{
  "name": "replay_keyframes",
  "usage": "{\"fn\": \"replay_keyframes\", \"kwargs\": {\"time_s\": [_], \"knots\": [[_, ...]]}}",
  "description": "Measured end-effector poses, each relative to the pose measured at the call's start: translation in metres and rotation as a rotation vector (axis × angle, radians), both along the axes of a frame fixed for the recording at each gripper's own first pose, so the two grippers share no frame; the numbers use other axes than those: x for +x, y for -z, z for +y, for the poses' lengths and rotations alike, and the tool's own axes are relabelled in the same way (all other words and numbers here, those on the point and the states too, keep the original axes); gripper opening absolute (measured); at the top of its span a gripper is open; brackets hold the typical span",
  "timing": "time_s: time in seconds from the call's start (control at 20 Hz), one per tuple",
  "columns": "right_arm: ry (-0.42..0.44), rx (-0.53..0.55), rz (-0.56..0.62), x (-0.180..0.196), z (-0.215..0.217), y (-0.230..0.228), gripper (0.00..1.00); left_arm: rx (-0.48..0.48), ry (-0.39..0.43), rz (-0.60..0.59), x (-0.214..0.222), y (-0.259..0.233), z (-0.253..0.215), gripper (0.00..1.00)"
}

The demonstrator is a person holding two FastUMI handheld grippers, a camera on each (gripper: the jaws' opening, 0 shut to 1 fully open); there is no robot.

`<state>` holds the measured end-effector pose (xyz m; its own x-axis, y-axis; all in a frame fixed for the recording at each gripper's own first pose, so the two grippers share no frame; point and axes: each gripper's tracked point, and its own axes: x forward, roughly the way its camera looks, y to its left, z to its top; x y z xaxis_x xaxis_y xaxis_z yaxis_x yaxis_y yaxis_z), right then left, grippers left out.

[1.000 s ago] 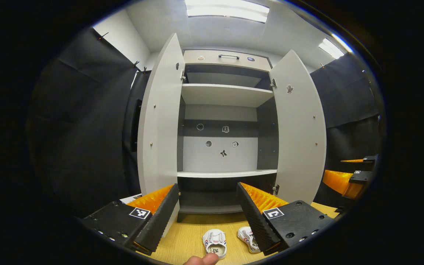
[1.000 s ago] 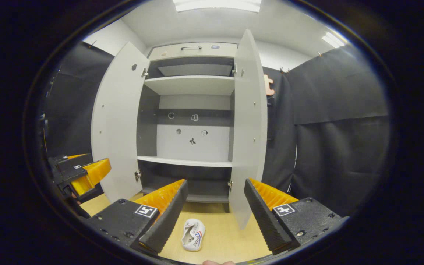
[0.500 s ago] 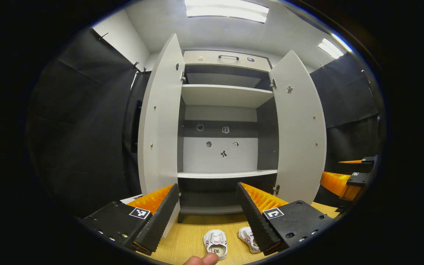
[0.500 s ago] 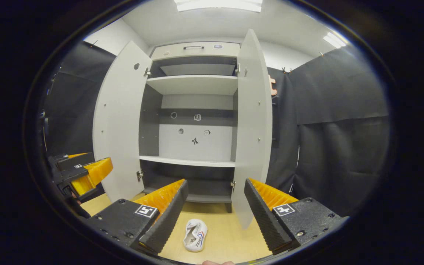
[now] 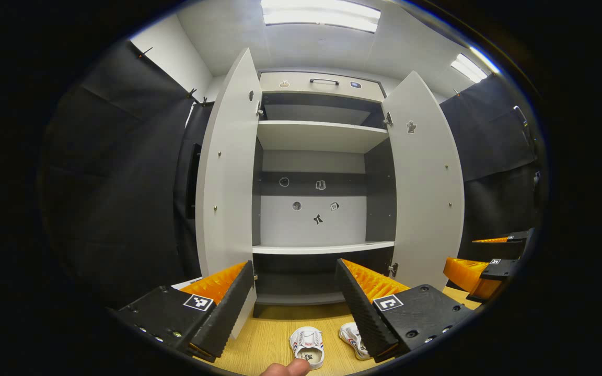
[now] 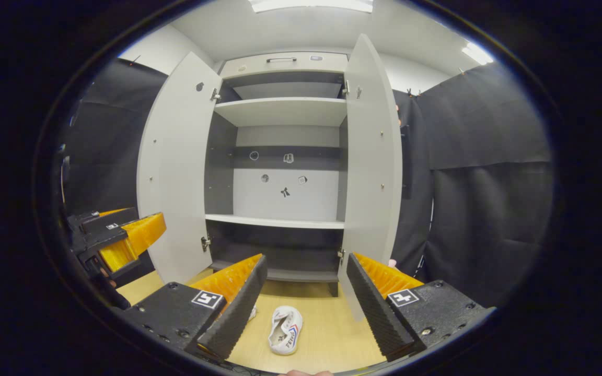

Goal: Grab one shoe with the right hand and put it into the shoe cabinet, grab the other shoe with the left hand and put it into the shoe cabinet; then close the right door with the right hand and the left door with the left hand.

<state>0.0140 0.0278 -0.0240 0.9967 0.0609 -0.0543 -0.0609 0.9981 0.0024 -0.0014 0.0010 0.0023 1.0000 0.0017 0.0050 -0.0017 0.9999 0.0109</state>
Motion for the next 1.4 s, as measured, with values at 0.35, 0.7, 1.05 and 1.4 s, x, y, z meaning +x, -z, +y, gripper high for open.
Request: {"fn": "replay_keyframes", "kwargs": {"time_s": [0.35,0.7,1.05,1.4], "knots": [[-0.046,-0.008,0.114,0.016,0.017,0.051,0.99,0.014,-0.007,-0.014,0.002,-0.002,0.003,0.95],[-0.082,0.011,0.249,0.033,0.037,0.116,0.99,0.006,-0.006,0.001,0.002,0.004,0.004,0.95],[-0.097,0.031,0.381,0.044,0.051,0.179,0.99,0.005,-0.013,0.013,0.004,0.010,0.008,0.95],[-0.117,0.046,0.492,0.053,0.066,0.230,0.99,-0.006,-0.026,0.029,0.009,0.017,0.019,0.95]]}}
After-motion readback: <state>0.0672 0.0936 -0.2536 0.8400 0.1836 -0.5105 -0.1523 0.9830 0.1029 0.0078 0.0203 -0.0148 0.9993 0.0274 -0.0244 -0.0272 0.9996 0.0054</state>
